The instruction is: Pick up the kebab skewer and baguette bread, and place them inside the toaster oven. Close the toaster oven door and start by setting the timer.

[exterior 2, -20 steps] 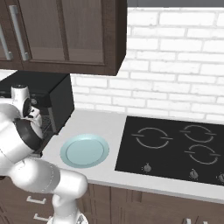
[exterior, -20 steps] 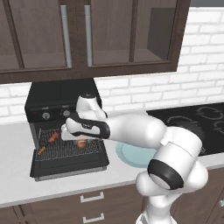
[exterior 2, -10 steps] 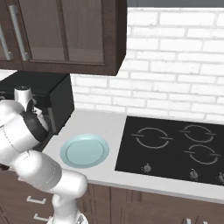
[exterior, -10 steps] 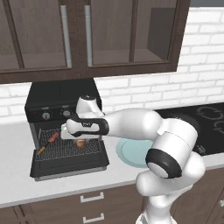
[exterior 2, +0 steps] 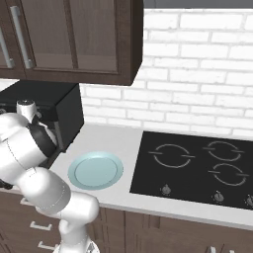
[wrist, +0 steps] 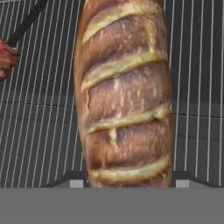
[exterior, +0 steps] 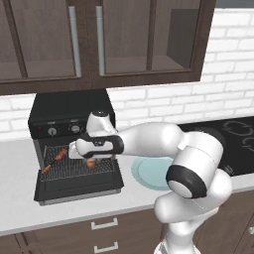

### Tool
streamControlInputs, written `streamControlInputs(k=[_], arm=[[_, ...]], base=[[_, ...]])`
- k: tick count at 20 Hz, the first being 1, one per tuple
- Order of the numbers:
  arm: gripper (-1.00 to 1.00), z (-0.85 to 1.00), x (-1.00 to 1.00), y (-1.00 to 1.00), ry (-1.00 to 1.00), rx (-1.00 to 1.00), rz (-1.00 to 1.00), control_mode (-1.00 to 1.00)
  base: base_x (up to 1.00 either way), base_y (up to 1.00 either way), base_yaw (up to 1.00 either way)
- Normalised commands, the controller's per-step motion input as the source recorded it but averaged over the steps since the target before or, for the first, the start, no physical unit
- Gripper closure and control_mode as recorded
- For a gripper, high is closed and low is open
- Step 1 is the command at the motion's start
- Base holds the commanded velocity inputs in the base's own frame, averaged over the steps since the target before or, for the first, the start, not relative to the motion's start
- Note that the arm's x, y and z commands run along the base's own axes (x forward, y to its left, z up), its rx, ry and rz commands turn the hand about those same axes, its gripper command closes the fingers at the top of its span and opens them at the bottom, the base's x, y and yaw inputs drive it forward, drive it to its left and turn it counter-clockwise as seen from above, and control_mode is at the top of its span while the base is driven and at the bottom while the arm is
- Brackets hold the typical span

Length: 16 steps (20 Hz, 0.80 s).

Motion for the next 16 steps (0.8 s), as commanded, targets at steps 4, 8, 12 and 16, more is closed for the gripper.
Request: streamControlInputs(k=[4, 8, 12, 16], arm=[[-1.0, -0.19, 0.0, 0.18, 0.0, 0.0, 0.0, -1.0], [-1.0, -0.03, 0.0, 0.09, 0.0, 0.0, 0.0, -1.0], [-1.0, 0.0, -0.04, 0.12, 0.0, 0.0, 0.0, -1.0], [-1.0, 0.14, -0.5, 0.3, 0.0, 0.0, 0.0, -1.0]], base=[[0.0, 0.0, 0.0], [0.0, 0.0, 0.0], [0.0, 0.0, 0.0], [0.0, 0.0, 0.0]])
